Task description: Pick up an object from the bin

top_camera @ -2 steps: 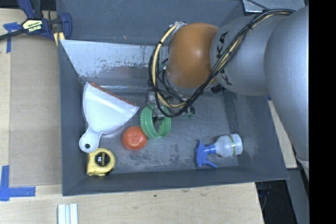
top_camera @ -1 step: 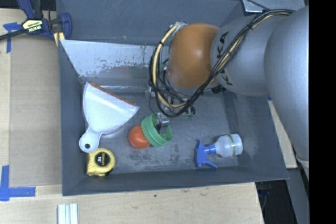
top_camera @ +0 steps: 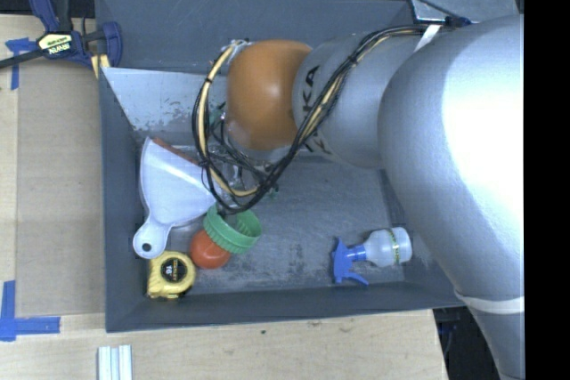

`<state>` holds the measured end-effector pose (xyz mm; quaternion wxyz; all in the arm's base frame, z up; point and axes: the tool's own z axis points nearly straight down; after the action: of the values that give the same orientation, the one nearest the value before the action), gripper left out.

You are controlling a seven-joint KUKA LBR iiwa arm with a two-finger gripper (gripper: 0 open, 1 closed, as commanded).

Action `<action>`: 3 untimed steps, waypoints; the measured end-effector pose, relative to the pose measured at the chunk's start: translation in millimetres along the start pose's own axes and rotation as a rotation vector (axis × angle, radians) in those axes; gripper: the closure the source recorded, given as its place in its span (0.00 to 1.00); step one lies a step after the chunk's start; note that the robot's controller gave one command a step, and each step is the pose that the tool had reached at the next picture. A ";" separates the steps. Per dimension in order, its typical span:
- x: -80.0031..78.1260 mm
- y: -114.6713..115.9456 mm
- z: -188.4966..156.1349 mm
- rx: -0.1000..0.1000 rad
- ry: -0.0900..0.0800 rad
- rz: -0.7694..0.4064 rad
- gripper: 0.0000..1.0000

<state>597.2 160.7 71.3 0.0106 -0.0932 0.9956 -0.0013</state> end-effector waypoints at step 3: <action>1.0 -2.9 -0.4 -0.001 0.002 0.006 1.00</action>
Offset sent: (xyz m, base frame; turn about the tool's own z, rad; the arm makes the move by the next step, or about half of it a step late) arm 0.0000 0.0000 0.0000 0.0000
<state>596.8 157.6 71.6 0.0097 -0.0903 0.9959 -0.0010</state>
